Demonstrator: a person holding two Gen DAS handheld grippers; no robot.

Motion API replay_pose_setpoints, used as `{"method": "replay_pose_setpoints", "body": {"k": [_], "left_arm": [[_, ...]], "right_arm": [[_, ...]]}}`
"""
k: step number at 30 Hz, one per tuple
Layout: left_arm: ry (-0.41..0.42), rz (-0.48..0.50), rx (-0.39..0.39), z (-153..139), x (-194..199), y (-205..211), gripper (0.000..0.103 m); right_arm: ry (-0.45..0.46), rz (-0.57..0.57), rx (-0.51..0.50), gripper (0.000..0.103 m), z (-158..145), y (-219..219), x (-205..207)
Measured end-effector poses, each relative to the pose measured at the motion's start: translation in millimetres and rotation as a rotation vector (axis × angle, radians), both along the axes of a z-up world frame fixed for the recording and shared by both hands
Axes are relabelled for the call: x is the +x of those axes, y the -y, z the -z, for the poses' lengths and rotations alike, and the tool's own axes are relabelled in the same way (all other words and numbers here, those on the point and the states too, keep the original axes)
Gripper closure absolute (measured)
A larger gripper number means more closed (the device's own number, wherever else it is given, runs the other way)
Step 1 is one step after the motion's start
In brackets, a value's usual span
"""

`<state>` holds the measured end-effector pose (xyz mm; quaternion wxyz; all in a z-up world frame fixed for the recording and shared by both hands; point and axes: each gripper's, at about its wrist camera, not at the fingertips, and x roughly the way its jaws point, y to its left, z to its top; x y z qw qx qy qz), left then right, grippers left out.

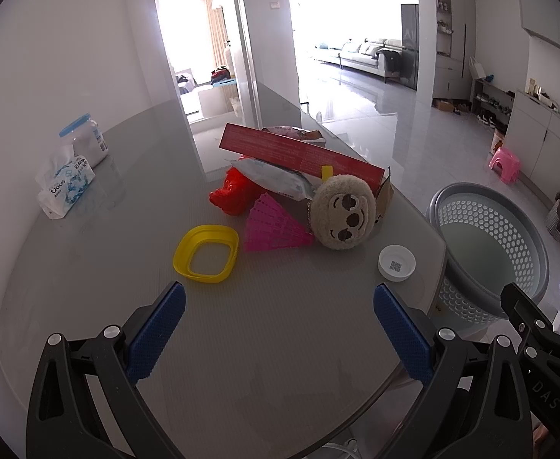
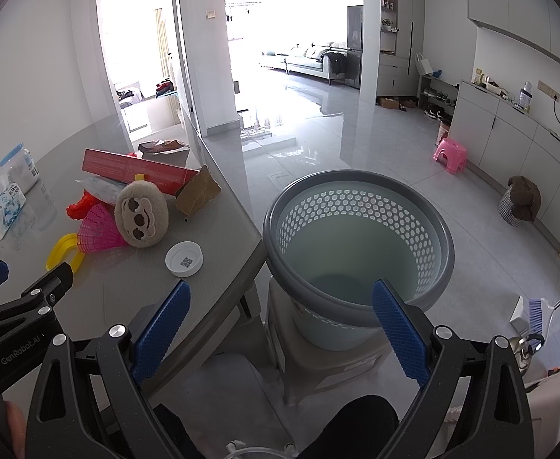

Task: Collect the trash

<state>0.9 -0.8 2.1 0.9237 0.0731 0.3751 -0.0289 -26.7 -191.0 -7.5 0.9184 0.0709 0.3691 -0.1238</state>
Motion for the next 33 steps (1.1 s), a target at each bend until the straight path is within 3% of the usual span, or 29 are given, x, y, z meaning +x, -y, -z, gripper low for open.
{"method": "replay_pose_setpoints", "body": {"k": [11,18,33], "left_arm": [[-0.031,0.002,-0.016,6,6,-7,0.006],[-0.069,-0.081,0.014,31,17,-40,0.006],[-0.08,-0.183,0.012,47,43,-102,0.006]], "right_arm": [[-0.011,-0.029,0.034,0.011,3,0,3],[-0.02,-0.074,0.101,0.011,21,-4,12],[-0.039,-0.204,0.052,0.011,59,-45,87]]}}
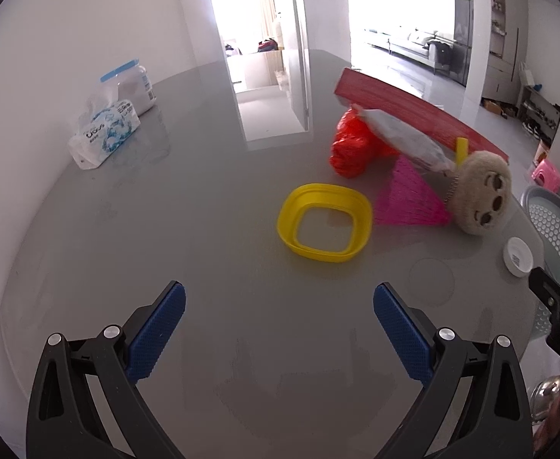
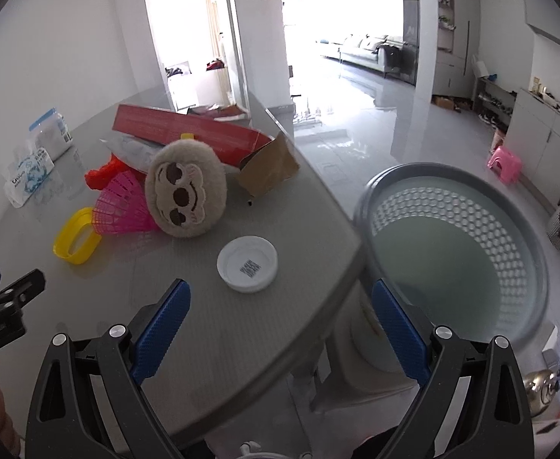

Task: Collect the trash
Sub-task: 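Move the right tool to the white QR lid and close on it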

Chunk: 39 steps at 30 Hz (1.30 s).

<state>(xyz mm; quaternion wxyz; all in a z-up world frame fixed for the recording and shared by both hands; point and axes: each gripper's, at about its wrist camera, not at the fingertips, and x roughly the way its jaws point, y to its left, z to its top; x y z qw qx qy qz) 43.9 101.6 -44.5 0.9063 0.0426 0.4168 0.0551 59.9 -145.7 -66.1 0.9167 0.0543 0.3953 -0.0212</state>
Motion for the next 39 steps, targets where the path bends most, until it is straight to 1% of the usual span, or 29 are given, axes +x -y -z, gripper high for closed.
{"method": "replay_pose_setpoints", "body": {"k": [6,12,18,29,31,32,35,37,38,39], "left_arm": [[-0.01,-0.016,-0.012,4,6,-11,0.006],[-0.016,-0.019,-0.016,7,10,-14,0.006],[-0.01,-0.009,-0.022,7,8,-14,0.006],[-0.011,-0.003,-0.037,8,12,-15,0.006],[-0.011,-0.003,-0.04,9,14,-16,0.006],[-0.012,-0.004,-0.039,9,15,-16,0.006],[-0.008,0.001,-0.045,9,15,-16,0.006],[-0.009,0.004,-0.044,9,18,-16,0.006],[-0.011,0.006,-0.042,10,19,-16,0.006],[-0.014,0.008,-0.043,10,18,-14,0.006]], "right_arm": [[-0.029,-0.013,-0.042,0.011,9,-9,21],[-0.042,-0.029,-0.05,0.011,18,-15,32],[-0.031,-0.024,-0.052,0.012,21,-15,35],[-0.023,-0.036,-0.085,0.013,27,-17,37],[-0.022,-0.044,-0.076,0.021,26,-17,36],[-0.023,-0.048,-0.075,0.022,26,-17,34],[-0.023,-0.068,-0.078,0.035,24,-20,30],[-0.019,-0.074,-0.081,0.051,22,-21,29],[-0.019,-0.078,-0.08,0.053,21,-22,28],[-0.02,-0.083,-0.08,0.061,20,-23,27]]}}
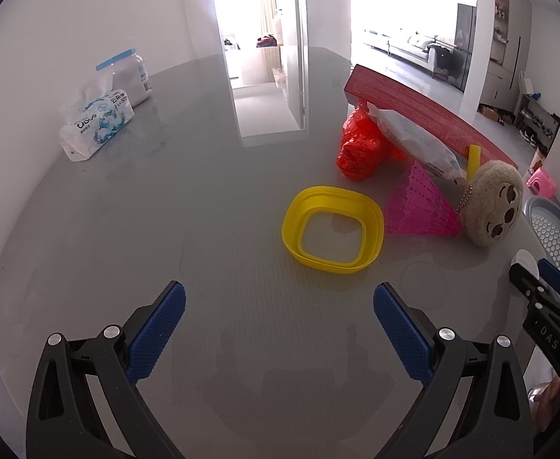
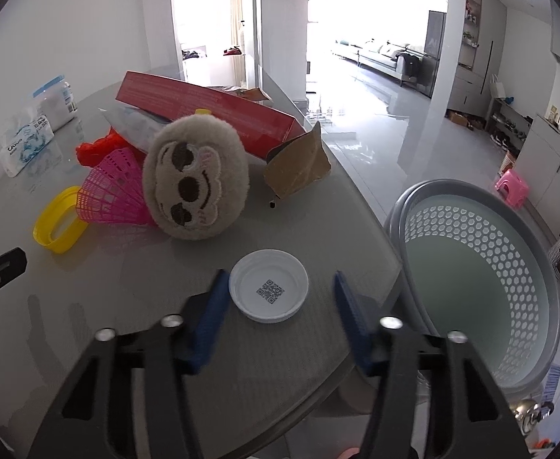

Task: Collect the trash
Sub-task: 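Move the right tool to the white QR lid and close on it, then grasp the yellow square ring with the left tool while the right tool holds the lid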

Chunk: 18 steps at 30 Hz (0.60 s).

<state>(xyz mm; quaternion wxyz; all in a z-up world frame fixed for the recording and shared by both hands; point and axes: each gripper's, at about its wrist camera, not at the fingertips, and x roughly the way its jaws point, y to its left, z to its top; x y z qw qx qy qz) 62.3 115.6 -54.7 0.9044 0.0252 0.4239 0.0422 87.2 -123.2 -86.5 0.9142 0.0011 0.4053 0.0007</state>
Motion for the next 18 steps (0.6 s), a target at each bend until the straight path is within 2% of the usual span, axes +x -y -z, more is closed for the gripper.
{"method": "replay_pose_setpoints", "body": {"k": [9,14,18], "left_arm": [[0.005,0.025,-0.02,0,6,5,0.006],[-0.021,0.035,-0.049,5,20,7,0.006],[-0.032,0.049,-0.032,10,32,13,0.006]], "right_arm": [[0.007,0.014,0.073,0.064,-8,12,-12],[0.017,0.019,0.1,0.064,-17,20,-26],[0.008,0.016,0.118,0.064,-20,25,-32]]}}
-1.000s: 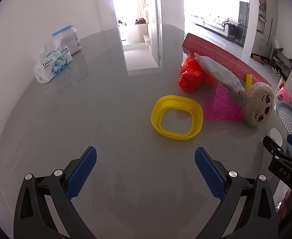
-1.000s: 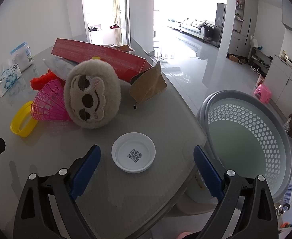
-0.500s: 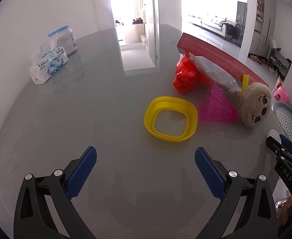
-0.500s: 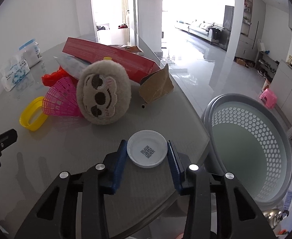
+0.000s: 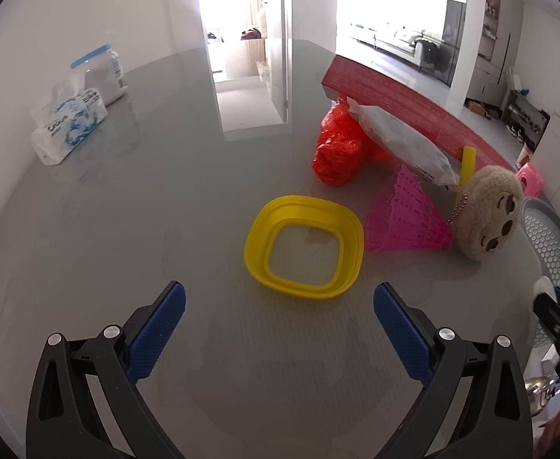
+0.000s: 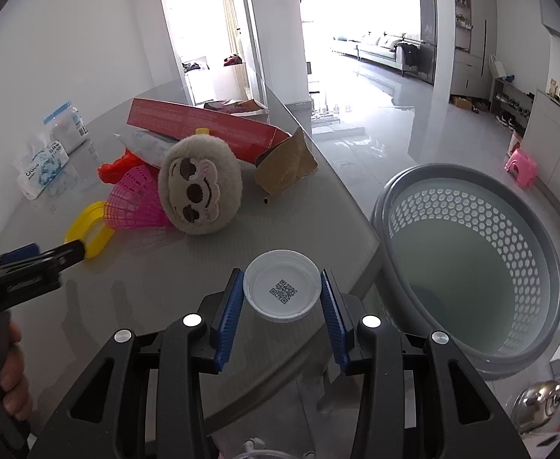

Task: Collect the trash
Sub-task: 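Grasp the yellow square ring with the left tool while the right tool holds the lid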

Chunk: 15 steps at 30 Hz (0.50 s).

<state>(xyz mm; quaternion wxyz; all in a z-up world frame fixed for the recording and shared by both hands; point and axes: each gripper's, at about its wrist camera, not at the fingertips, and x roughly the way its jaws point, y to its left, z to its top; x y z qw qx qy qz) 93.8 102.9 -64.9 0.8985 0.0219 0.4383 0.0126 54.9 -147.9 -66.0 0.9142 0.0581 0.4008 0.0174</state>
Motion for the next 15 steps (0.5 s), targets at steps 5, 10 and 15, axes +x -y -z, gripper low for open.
{"method": "replay_pose_setpoints", "body": {"k": [5,10,15], "left_arm": [[-0.046,-0.006,0.021,11,20,0,0.006],[-0.081,-0.027,-0.02,18,35,-4,0.006],[-0.069,-0.017,-0.004,17,39,0,0.007]], "right_arm": [[0.003,-0.006,0.021,0.064,-6,5,-7],[0.002,-0.003,0.045,0.064,-9,11,-10],[-0.003,0.004,0.054,0.064,-8,15,-12]]}}
